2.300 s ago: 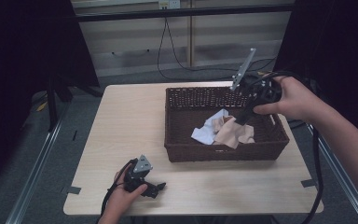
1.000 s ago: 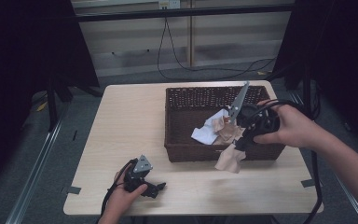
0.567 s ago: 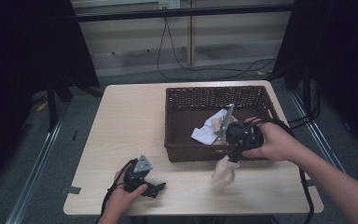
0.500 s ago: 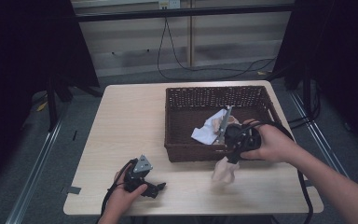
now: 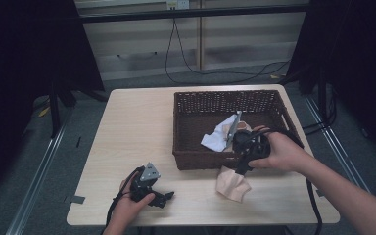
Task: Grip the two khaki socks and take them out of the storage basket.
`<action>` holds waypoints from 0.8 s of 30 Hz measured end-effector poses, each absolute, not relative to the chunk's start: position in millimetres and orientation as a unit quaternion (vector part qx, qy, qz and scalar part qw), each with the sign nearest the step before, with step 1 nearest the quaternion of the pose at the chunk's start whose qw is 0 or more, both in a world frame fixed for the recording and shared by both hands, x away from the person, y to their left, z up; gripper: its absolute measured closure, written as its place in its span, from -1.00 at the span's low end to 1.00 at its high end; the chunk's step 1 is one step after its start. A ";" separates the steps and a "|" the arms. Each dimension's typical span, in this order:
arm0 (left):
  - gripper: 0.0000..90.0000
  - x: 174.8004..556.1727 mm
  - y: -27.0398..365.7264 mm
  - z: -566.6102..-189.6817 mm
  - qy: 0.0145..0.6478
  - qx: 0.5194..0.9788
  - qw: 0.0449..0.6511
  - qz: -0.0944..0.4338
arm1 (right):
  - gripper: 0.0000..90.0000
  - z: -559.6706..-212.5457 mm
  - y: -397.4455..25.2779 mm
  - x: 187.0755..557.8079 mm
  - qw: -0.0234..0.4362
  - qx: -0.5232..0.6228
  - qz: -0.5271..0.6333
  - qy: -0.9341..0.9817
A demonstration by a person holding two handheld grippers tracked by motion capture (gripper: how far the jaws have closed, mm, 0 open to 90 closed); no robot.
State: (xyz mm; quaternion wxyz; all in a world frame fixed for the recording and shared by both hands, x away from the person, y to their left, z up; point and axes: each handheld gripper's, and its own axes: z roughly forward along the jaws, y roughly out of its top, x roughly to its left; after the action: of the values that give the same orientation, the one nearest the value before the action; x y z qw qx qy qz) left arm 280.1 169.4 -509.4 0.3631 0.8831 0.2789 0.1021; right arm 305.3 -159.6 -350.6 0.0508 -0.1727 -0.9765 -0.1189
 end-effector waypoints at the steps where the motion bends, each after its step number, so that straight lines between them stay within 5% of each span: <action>1: -1.00 280.1 169.4 -509.4 0.279 0.883 0.363 0.102 | 0.50 -348.1 -160.6 305.3 0.045 -0.177 -0.121 -0.976; 12: -1.00 280.3 169.5 -509.2 0.278 0.884 0.362 0.104 | 0.03 -310.8 -188.1 335.3 0.000 -0.247 -0.143 -0.958; 24: -1.00 280.5 169.7 -508.8 0.276 0.885 0.361 0.102 | -0.31 -333.6 -203.5 374.1 -0.007 -0.308 -0.109 -0.945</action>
State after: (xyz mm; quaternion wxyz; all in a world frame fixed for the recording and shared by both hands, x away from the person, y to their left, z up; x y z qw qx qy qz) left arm 280.5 169.7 -508.8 0.3609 0.8848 0.2764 0.1024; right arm 374.1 -203.5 -333.6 -0.0070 -0.3081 -0.9451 -0.1090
